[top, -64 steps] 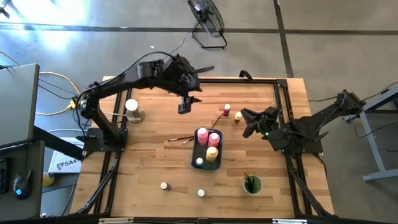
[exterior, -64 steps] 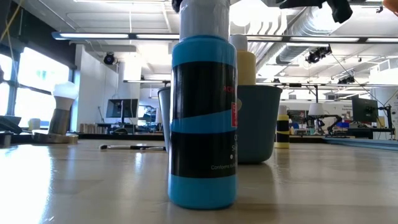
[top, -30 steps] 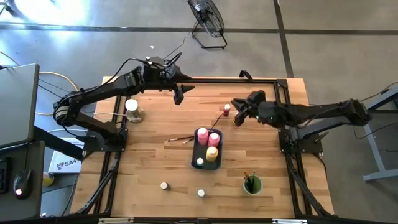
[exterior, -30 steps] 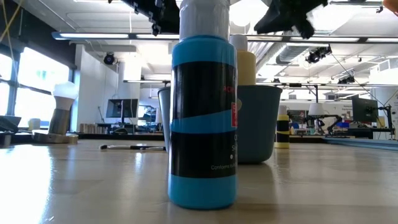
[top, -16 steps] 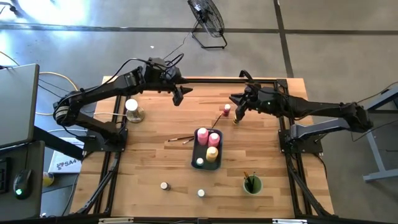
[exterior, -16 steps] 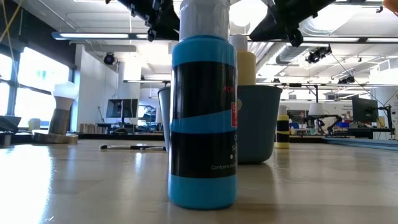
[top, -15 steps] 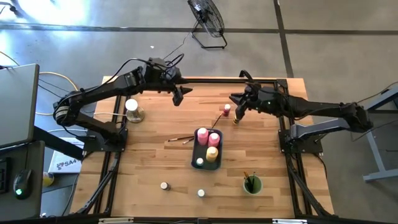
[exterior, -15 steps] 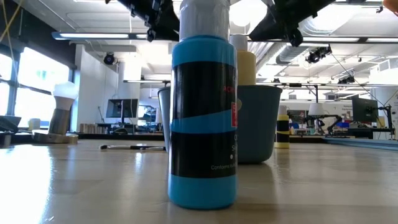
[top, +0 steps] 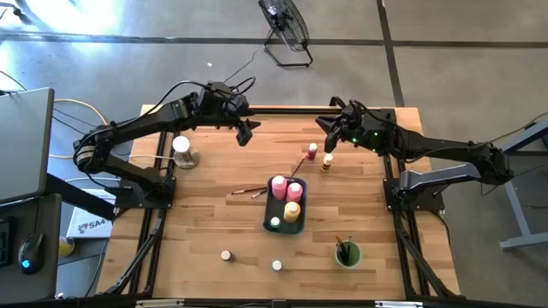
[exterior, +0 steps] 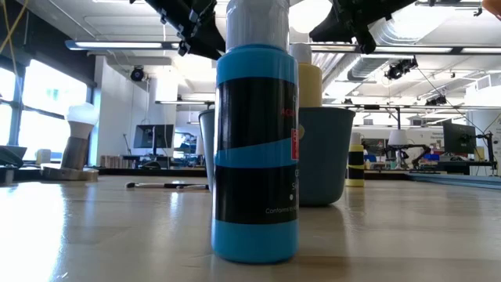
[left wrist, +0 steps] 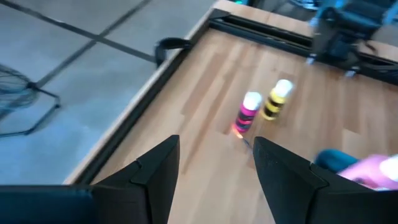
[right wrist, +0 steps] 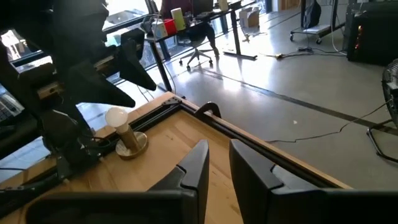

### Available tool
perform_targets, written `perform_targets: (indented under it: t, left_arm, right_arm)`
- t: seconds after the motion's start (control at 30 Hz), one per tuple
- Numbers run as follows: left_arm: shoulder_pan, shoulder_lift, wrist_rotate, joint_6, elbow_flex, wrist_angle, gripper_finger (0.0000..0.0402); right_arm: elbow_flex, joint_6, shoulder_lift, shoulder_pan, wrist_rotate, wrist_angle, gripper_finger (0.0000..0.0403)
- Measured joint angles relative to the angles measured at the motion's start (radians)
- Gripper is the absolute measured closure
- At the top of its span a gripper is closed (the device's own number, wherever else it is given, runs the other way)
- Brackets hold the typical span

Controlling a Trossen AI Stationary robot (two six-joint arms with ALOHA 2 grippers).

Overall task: Pick & Place Paint Supplies
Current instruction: Adjust the small yellow bottle

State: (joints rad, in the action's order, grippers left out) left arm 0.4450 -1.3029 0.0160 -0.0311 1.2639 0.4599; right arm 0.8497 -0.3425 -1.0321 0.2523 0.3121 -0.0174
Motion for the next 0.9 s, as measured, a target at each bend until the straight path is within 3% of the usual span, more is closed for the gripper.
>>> perform_targets:
  t: [0.43,0.9]
  left_arm:
    - [0.0,0.0,-0.341,0.0,0.0,-0.023,0.0202]
    - [0.0,0.0,-0.368,0.0,0.0,-0.022,0.0202]
  right_arm:
    - [0.0,-0.003,0.0,-0.001,0.002,0.0,0.0347]
    - [0.0,-0.004,0.0,-0.001,0.002,0.0,0.0347]
